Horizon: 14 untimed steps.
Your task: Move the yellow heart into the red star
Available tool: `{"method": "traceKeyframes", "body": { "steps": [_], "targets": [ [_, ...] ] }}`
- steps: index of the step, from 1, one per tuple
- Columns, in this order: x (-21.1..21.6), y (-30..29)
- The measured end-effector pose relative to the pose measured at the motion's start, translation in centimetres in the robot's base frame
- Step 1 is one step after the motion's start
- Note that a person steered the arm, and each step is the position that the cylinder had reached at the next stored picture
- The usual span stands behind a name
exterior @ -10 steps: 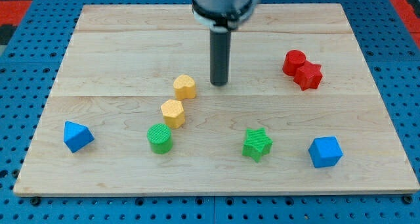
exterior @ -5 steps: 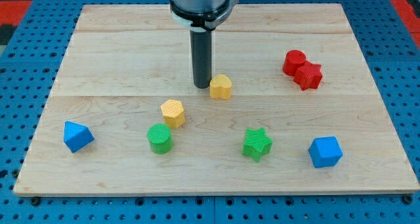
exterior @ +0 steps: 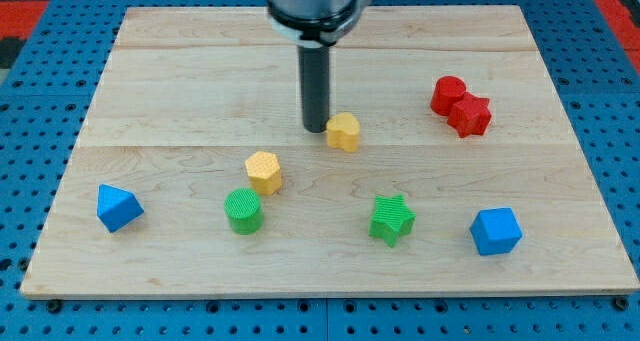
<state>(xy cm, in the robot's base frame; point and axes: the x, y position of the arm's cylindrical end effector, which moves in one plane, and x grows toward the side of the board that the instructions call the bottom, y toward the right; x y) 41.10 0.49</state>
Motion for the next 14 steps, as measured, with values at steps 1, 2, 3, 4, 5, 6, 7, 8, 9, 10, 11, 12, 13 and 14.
{"method": "traceKeyframes", "body": {
  "steps": [1, 2, 3, 4, 5, 6, 7, 8, 9, 10, 11, 12, 13, 14],
  "targets": [
    [0.8, 1.1],
    [2.2, 0.2],
    [2.6, 2.3],
    [3.0, 4.3],
    [4.1, 8.4],
    [5.7, 7.8],
    [3.9, 9.2],
    [3.3, 12.7],
    [7.0, 10.7],
    [7.0, 13.3],
    [3.9, 16.3],
    [0.9, 12.8],
    [0.8, 12.4],
    [0.7, 12.4]
  ]
}}
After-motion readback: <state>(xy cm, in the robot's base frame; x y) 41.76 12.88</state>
